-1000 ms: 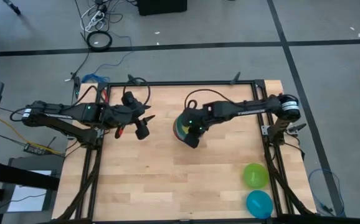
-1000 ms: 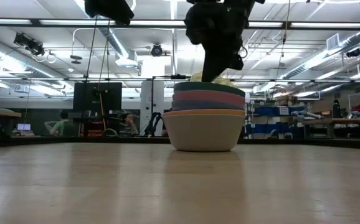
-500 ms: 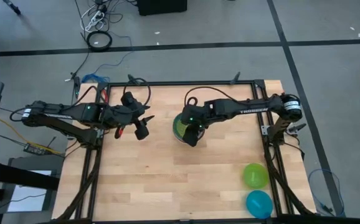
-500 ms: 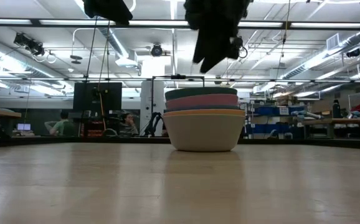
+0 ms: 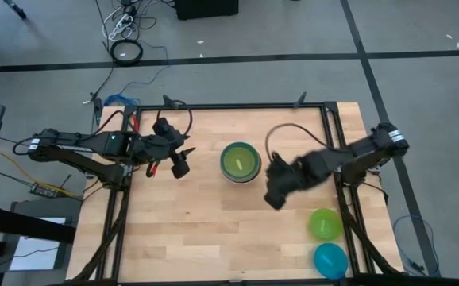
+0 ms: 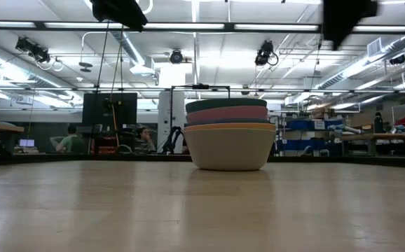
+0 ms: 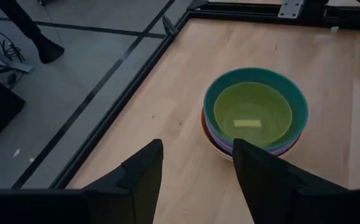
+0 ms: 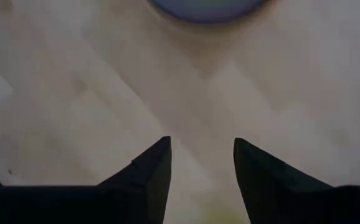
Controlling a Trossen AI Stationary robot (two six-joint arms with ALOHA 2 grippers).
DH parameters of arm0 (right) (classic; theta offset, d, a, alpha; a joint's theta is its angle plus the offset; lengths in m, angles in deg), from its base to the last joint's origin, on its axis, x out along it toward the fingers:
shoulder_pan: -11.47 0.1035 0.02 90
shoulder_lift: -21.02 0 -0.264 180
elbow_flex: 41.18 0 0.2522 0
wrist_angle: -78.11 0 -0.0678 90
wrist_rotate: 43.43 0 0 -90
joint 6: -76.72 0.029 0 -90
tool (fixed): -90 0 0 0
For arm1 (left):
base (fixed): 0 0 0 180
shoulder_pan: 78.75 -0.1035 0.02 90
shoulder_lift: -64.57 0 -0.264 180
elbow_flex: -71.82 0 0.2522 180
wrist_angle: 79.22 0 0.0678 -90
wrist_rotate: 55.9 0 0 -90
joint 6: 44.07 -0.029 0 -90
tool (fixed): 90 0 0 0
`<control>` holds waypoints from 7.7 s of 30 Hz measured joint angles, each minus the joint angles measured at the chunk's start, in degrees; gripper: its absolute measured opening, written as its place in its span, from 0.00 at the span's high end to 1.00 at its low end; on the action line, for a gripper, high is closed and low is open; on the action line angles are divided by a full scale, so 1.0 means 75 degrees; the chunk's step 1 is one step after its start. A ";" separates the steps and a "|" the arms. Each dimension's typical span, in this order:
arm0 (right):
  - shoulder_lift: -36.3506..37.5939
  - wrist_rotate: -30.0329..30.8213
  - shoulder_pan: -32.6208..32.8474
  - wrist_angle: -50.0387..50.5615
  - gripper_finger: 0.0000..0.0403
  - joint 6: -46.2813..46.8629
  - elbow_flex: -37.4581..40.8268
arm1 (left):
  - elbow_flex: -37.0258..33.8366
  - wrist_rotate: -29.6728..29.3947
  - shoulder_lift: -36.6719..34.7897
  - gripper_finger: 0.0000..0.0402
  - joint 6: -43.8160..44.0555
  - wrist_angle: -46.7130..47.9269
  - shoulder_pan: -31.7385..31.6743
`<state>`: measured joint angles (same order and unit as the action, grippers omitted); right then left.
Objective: Nest bowls inside each other
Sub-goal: Stack the light green bowl on the yellow bowl, then stack the light blue bowl on the light green bowl
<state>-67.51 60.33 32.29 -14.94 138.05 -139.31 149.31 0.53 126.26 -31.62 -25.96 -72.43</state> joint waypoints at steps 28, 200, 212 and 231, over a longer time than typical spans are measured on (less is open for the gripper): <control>0.0074 -0.1742 0.3957 -0.2265 0.63 0.8715 0.3456 | 0.0000 0.0254 0.0003 0.50 0.0015 -0.0138 0.0015; -0.2336 0.1122 0.0869 0.0482 1.00 0.3164 -0.0604 | 0.0000 0.0722 0.0003 0.50 0.0226 -0.0338 0.0023; -0.2045 0.1010 -0.1461 -0.2297 1.00 -0.2658 -0.1895 | 0.0000 0.0733 0.0006 0.50 0.0335 -0.0074 0.0023; -0.3114 -0.0802 -0.2095 -0.2575 0.96 -0.4195 -0.1884 | -0.0003 0.0691 0.0006 0.50 0.0629 0.0360 0.0023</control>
<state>-90.87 54.31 16.58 -34.25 106.59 -153.44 149.29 5.72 126.30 -26.90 -23.26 -72.25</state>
